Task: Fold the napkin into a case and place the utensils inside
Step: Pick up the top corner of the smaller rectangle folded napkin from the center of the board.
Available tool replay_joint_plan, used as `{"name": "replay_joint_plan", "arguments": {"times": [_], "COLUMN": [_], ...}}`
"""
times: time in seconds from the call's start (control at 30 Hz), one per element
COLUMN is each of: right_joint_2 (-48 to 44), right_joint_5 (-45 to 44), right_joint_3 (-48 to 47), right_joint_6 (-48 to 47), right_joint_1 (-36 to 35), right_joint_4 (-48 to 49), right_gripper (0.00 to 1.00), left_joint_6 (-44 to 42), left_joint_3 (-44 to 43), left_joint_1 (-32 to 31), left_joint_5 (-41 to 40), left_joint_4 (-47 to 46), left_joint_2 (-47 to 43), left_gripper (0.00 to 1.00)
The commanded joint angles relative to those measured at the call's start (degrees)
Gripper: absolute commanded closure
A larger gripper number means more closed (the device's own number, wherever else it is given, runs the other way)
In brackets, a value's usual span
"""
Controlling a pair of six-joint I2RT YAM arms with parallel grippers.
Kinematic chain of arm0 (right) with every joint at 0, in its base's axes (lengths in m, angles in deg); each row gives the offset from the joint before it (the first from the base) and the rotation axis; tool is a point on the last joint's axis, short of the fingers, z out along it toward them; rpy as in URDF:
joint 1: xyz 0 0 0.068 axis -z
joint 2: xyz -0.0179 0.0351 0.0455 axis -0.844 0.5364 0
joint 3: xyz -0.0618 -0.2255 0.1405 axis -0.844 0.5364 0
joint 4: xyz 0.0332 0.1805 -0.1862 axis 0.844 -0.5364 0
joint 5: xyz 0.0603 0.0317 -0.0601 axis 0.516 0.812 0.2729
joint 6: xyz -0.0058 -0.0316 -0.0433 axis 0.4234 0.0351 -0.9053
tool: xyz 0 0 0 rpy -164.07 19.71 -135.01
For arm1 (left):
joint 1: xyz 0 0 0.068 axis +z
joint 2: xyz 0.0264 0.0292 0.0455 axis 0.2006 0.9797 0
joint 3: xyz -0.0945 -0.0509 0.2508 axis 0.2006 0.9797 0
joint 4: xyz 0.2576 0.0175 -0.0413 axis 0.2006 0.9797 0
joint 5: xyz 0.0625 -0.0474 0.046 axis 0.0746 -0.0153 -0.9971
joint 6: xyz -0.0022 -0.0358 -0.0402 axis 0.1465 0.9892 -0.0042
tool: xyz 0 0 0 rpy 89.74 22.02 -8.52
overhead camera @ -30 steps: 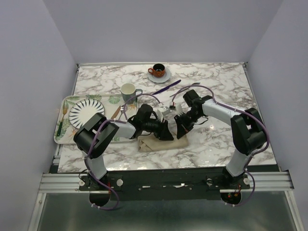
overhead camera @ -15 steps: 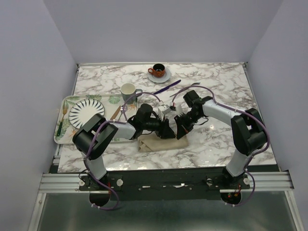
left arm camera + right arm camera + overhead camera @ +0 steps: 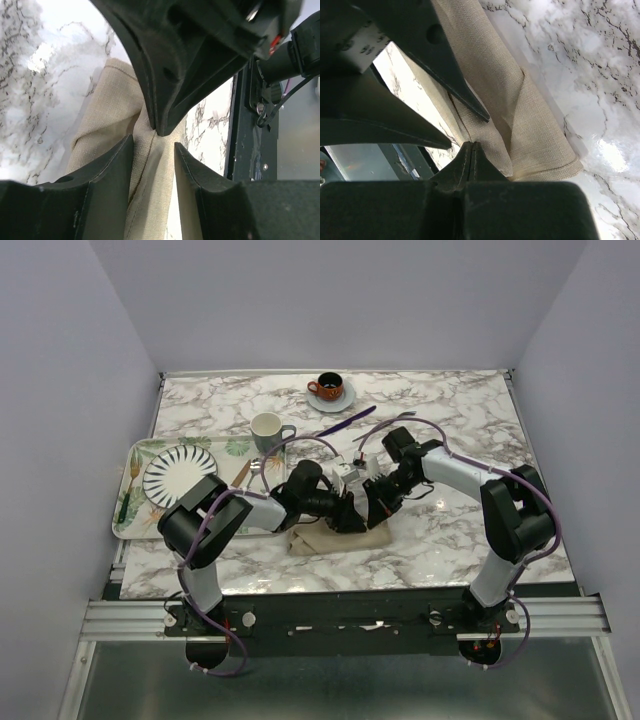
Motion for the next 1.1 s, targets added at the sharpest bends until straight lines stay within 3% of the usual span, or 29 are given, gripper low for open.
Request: {"name": "replay_joint_plan", "arguments": {"times": [0.0,0.13,0.23,0.3,0.33,0.43,0.97,1.0,1.07], "right_joint_2": [-1.46,-1.1,-0.67,-0.31,-0.4,-0.31,8.74,8.65,8.3], "right_joint_5": [2.0,2.44,2.27,1.13,0.78,-0.28,-3.45,-3.18,-3.18], "right_joint_3": [-0.06,-0.24,-0.94,-1.38,-1.56,-1.56,-2.17,-2.17,-2.17], "right_joint_6": [-0.66,-0.66,-0.31,0.83,1.44,3.73,6.98,6.9,6.81], "right_joint_1": [0.48,0.48,0.57,0.83,1.1,2.59,2.68,2.68,2.68], "right_joint_4": [0.9,0.73,0.2,-0.59,-0.94,-1.55,-0.07,-0.06,0.03], "right_gripper": [0.99,0.99,0.97,0.87,0.78,0.72,0.77,0.77,0.8], "left_joint_6": [-0.24,0.46,1.16,2.56,2.92,4.06,8.46,8.72,8.63], "left_joint_3": [-0.95,-2.01,-2.36,-2.54,-2.62,-2.36,-1.66,-2.01,-2.36], "left_joint_1": [-0.45,-0.45,-0.45,-0.36,-0.36,-0.36,-0.54,-0.54,-0.54], "left_joint_5": [-1.65,-1.47,-1.56,-1.56,-1.73,-2.17,-2.96,-2.88,-2.26], "left_joint_4": [0.11,1.25,1.96,3.18,3.89,5.91,6.97,6.97,7.14], "left_joint_2": [2.27,2.88,2.36,1.74,1.48,0.34,-0.99,-0.64,0.15], "left_gripper": [0.54,0.66,0.86,1.0,1.0,1.0,1.0,0.99,0.84]}}
